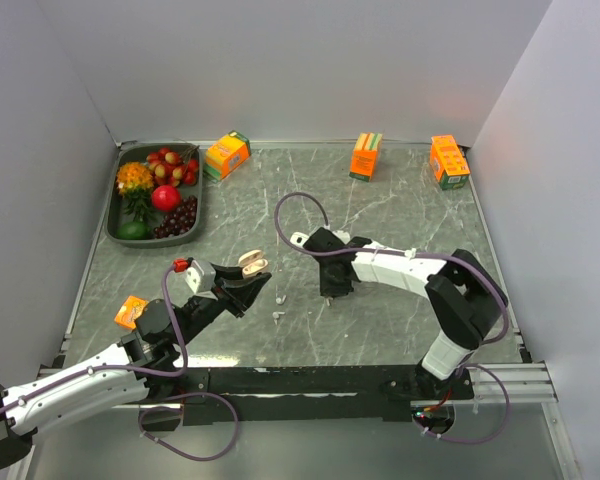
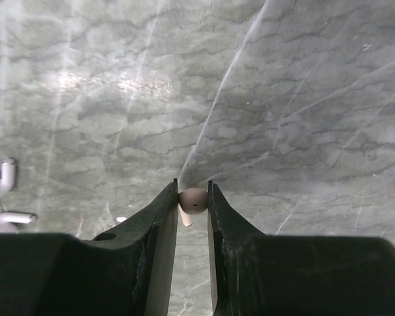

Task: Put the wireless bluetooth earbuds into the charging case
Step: Pick up the earbud from the center of the board, then place the earbud in the charging case.

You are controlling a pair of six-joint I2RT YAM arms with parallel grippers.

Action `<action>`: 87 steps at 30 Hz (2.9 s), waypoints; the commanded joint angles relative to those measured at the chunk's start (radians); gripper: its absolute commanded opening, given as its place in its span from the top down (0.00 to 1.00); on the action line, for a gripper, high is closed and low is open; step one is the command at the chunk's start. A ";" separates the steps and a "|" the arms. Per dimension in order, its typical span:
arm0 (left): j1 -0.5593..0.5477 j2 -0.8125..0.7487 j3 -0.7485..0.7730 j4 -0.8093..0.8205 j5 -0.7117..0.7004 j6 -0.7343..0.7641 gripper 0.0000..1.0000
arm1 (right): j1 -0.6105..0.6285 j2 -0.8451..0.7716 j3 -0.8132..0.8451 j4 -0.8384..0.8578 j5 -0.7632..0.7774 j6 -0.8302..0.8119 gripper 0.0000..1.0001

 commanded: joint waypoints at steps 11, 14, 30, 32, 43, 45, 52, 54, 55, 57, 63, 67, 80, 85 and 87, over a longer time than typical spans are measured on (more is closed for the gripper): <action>-0.006 0.016 0.027 0.047 -0.021 0.004 0.99 | 0.009 -0.393 0.091 0.108 0.266 -0.061 1.00; -0.006 0.044 0.043 0.058 -0.026 0.013 0.99 | 0.011 -0.469 0.106 0.188 0.312 -0.127 1.00; -0.004 0.340 0.159 0.308 -0.031 0.091 0.99 | 0.221 -0.710 -0.086 0.905 0.378 -0.504 1.00; -0.004 0.369 0.165 0.337 -0.023 0.102 0.99 | 0.249 -0.721 -0.095 0.944 0.378 -0.511 1.00; 0.006 0.434 0.182 0.425 0.028 0.103 0.99 | 0.390 -0.726 -0.156 1.104 0.410 -0.589 1.00; 0.008 0.435 0.185 0.425 0.032 0.105 0.99 | 0.419 -0.718 -0.153 1.112 0.419 -0.600 1.00; 0.009 0.434 0.175 0.437 0.045 0.103 0.99 | 0.470 -0.666 -0.143 1.116 0.422 -0.620 1.00; 0.011 0.432 0.173 0.434 0.048 0.102 0.99 | 0.479 -0.652 -0.140 1.115 0.419 -0.618 1.00; 0.011 0.431 0.175 0.429 0.049 0.102 0.99 | 0.479 -0.648 -0.138 1.110 0.418 -0.617 1.00; 0.011 0.425 0.178 0.422 0.049 0.103 0.99 | 0.485 -0.637 -0.136 1.110 0.414 -0.616 1.00; 0.011 0.417 0.178 0.409 0.048 0.091 0.99 | 0.491 -0.620 -0.140 1.115 0.408 -0.613 1.00; 0.011 0.417 0.179 0.408 0.049 0.082 0.99 | 0.500 -0.609 -0.133 1.118 0.410 -0.621 1.00; 0.011 0.412 0.181 0.397 0.051 0.077 0.99 | 0.505 -0.575 -0.130 1.116 0.416 -0.615 1.00; 0.011 0.412 0.182 0.397 0.052 0.076 0.99 | 0.505 -0.569 -0.130 1.116 0.425 -0.616 1.00; 0.011 0.412 0.184 0.397 0.052 0.077 0.99 | 0.505 -0.566 -0.124 1.109 0.433 -0.620 1.00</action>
